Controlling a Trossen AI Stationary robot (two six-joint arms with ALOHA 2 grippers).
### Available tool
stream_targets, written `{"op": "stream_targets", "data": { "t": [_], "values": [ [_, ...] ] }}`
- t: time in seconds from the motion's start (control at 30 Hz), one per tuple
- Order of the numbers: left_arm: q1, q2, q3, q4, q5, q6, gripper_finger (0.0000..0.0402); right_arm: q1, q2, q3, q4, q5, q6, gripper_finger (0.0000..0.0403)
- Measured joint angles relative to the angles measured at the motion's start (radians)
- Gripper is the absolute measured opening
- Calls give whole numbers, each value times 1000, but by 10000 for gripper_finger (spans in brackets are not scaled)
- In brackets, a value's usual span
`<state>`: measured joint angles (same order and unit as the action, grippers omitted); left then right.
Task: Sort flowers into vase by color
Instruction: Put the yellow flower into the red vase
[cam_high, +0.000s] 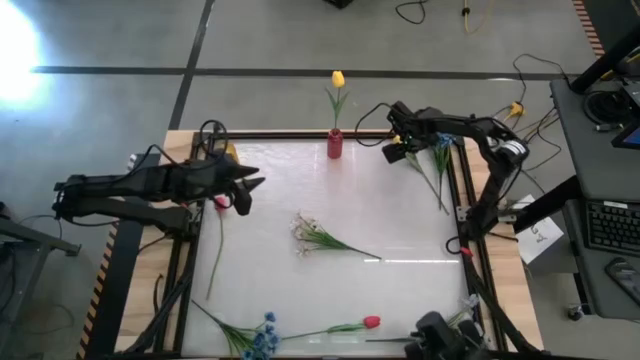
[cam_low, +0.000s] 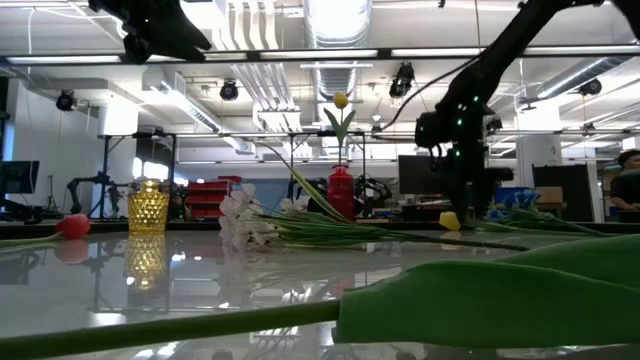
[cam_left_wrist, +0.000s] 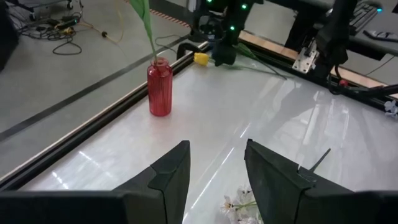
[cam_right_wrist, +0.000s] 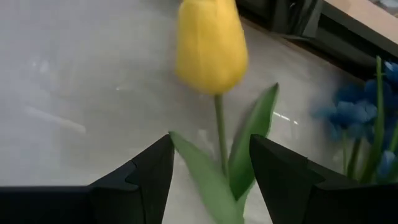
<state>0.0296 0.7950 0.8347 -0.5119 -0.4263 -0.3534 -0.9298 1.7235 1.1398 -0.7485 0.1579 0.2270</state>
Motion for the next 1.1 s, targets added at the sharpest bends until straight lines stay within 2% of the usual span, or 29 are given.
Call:
{"op": "stream_targets", "data": {
  "t": [0.13, 0.23, 0.4, 0.5, 0.53, 0.63, 0.77, 0.93, 1.1],
  "values": [
    [0, 12, 8, 0, 27, -5, 141, -36, 51, 18, 0, -12, -2, 194],
    [0, 14, 18, 3, 29, -5, 141, -54, 74, 22, 3, -57, -9, 166],
    [0, 3, 30, 0, 29, -5, 141, -56, 87, 21, 12, -86, -41, 86],
    [0, -11, 38, 0, 29, -3, 141, -46, 54, 16, 16, -86, -50, 28],
    [0, -17, 38, 2, 28, 3, 141, -40, 34, 13, 15, -79, -51, 20],
    [0, -32, 38, 2, 25, 21, 141, -13, -64, 13, 44, -86, -25, 14],
    [0, -31, 38, 4, 23, 57, 141, 42, -184, 14, 160, -172, -6, 13],
    [0, -9, 37, 13, 16, 60, 141, 123, -323, 15, 408, -200, 4, 13],
    [0, 18, 37, 37, 16, 60, 141, 227, -399, 11, 693, -210, -42, 13]
  ]
}}
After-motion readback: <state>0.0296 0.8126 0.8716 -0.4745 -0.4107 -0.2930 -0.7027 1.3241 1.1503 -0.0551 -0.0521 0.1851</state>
